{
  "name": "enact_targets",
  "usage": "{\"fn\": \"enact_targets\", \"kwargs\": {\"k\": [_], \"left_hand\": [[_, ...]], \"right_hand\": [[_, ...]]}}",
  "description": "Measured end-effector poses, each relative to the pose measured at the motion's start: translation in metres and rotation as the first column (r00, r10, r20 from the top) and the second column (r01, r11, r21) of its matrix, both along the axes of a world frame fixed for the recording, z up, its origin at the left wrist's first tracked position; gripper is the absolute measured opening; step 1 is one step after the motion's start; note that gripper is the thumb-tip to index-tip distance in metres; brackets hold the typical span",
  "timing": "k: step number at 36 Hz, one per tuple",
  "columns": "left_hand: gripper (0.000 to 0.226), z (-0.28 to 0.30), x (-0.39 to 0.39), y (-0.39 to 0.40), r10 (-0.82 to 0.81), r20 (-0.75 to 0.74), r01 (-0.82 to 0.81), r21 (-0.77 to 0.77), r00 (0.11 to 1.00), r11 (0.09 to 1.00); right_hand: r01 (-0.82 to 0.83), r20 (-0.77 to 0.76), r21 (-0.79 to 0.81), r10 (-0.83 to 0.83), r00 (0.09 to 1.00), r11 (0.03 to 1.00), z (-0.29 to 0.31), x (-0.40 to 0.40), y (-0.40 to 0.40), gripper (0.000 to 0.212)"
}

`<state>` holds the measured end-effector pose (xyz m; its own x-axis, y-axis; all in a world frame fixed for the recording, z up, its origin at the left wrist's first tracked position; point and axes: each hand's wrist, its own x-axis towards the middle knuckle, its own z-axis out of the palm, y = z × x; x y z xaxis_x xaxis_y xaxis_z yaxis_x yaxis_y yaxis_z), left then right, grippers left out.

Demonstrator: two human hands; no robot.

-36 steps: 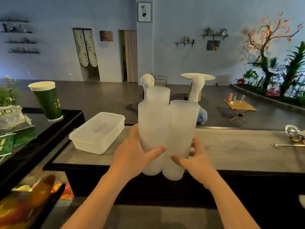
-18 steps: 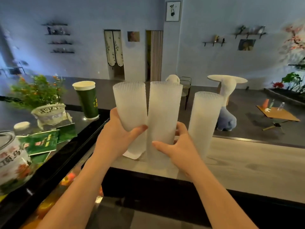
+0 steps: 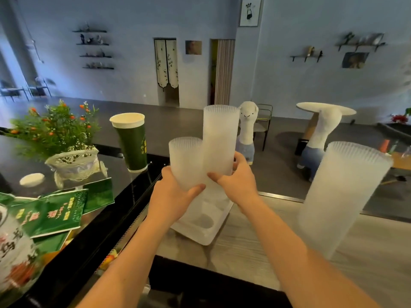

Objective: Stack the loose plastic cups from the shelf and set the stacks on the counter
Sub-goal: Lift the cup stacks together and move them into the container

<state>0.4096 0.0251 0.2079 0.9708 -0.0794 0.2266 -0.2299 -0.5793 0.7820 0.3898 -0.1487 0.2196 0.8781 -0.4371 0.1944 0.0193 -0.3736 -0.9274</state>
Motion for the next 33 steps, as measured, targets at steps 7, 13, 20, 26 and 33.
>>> {"fn": "enact_targets", "kwargs": {"k": [7, 13, 20, 26, 33], "left_hand": [[0.088, -0.016, -0.004, 0.012, 0.013, -0.001, -0.013, -0.024, 1.0, 1.0], [0.087, -0.014, -0.013, 0.018, 0.067, -0.024, -0.066, 0.031, 0.997, 0.997], [0.11, -0.012, -0.025, 0.023, 0.058, -0.042, -0.061, -0.088, 0.997, 0.994], [0.07, 0.009, -0.071, 0.027, 0.173, 0.452, -0.161, -0.066, 0.875, 0.985], [0.048, 0.017, -0.112, -0.006, -0.021, 0.366, 0.107, -0.216, 0.93, 0.971]], "right_hand": [[-0.082, -0.151, -0.138, 0.061, 0.987, 0.987, -0.028, 0.022, 0.008, 0.073], [0.003, -0.21, -0.426, -0.102, 0.972, 0.905, -0.031, 0.032, 0.013, 0.064], [-0.056, -0.3, -0.446, -0.09, 0.95, 0.893, -0.013, 0.021, 0.015, 0.099], [-0.01, -0.211, -0.254, -0.045, 0.976, 0.967, -0.002, -0.018, 0.02, 0.094], [-0.041, -0.071, 0.002, 0.041, 0.997, 0.999, 0.003, -0.082, 0.022, 0.083]]}}
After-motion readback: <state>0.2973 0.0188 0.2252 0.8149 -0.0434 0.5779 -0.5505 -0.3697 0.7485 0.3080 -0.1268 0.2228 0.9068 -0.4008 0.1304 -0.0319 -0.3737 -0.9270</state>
